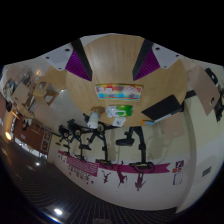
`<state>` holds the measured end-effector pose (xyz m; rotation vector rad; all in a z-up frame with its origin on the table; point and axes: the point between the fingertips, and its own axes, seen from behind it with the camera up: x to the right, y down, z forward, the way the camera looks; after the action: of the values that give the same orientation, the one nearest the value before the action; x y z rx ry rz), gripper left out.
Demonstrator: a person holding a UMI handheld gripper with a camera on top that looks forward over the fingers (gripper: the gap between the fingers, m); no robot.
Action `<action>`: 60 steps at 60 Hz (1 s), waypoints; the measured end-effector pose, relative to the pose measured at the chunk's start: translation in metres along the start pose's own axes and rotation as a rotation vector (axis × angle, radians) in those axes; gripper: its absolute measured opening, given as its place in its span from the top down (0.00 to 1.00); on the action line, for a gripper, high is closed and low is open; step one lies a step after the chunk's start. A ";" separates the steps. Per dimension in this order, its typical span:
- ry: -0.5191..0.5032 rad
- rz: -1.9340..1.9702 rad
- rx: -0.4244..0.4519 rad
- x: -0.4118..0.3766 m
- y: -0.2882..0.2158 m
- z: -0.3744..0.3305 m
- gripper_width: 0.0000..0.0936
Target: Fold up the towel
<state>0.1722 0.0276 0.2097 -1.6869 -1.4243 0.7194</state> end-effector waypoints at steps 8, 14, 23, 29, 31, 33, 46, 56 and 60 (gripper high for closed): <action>-0.032 -0.017 -0.002 -0.029 0.000 0.007 0.08; -0.069 -0.019 -0.018 -0.061 -0.001 0.020 0.08; -0.114 -0.041 -0.018 -0.109 -0.004 0.055 0.08; -0.116 -0.044 -0.024 -0.136 -0.003 0.086 0.08; -0.116 -0.046 -0.029 -0.143 -0.002 0.097 0.08; -0.115 -0.048 -0.034 -0.149 -0.001 0.108 0.09; -0.077 -0.064 -0.054 -0.171 0.012 0.190 0.08; -0.057 -0.038 -0.096 -0.177 0.027 0.257 0.09; -0.051 -0.021 -0.107 -0.178 0.030 0.281 0.09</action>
<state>-0.0812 -0.0878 0.0253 -1.7435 -1.5371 0.6900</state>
